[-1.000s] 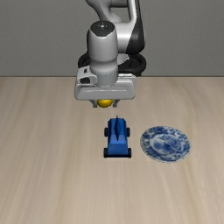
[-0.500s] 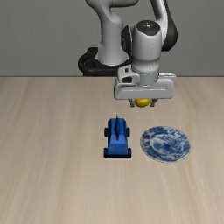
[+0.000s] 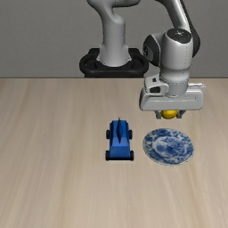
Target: Pick up the lemon and put it on the plate
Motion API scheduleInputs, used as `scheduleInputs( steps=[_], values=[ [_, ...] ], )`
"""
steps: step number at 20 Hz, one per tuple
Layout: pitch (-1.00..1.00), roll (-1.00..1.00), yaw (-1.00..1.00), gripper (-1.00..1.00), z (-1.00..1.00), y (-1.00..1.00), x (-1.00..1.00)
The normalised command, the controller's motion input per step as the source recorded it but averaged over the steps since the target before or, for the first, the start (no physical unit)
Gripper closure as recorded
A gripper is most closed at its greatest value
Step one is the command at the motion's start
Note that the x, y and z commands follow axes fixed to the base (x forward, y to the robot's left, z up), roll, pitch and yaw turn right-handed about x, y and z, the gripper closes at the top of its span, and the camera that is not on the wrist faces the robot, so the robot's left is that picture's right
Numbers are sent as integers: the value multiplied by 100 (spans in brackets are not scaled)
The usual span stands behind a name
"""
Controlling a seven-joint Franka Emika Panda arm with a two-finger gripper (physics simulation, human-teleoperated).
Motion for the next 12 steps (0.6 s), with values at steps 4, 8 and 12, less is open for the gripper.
scheduleInputs(
  steps=[4, 8, 12],
  values=[
    [0, 0, 0, 100, 0, 25, 75],
    [0, 0, 0, 100, -50, 0, -50],
    [0, 0, 0, 100, -100, 0, 0]
  ],
)
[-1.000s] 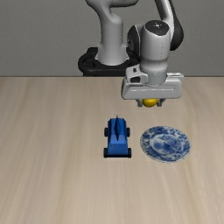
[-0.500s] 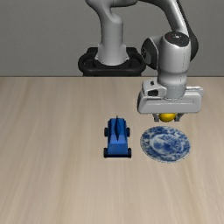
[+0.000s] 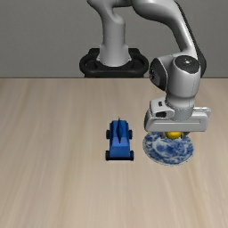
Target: Pick up the lemon and put it on the plate
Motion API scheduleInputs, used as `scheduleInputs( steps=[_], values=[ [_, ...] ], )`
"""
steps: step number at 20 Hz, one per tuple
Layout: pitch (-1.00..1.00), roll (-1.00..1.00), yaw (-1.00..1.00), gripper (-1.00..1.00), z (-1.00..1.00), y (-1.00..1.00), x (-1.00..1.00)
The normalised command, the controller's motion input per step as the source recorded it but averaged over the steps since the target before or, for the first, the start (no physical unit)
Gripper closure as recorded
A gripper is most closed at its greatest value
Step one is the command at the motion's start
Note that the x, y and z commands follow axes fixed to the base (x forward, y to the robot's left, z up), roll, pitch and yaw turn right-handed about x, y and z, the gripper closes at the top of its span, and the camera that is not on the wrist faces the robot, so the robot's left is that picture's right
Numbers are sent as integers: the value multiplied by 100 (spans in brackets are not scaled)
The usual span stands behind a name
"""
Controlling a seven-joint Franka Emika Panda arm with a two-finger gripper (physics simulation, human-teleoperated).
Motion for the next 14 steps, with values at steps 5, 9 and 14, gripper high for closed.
scheduleInputs(
  steps=[5, 9, 14],
  values=[
    [0, 0, 0, -100, -20, 0, 0],
    [0, 0, 0, -100, 0, 0, 0],
    [0, 0, 0, -100, 0, 0, 0]
  ],
)
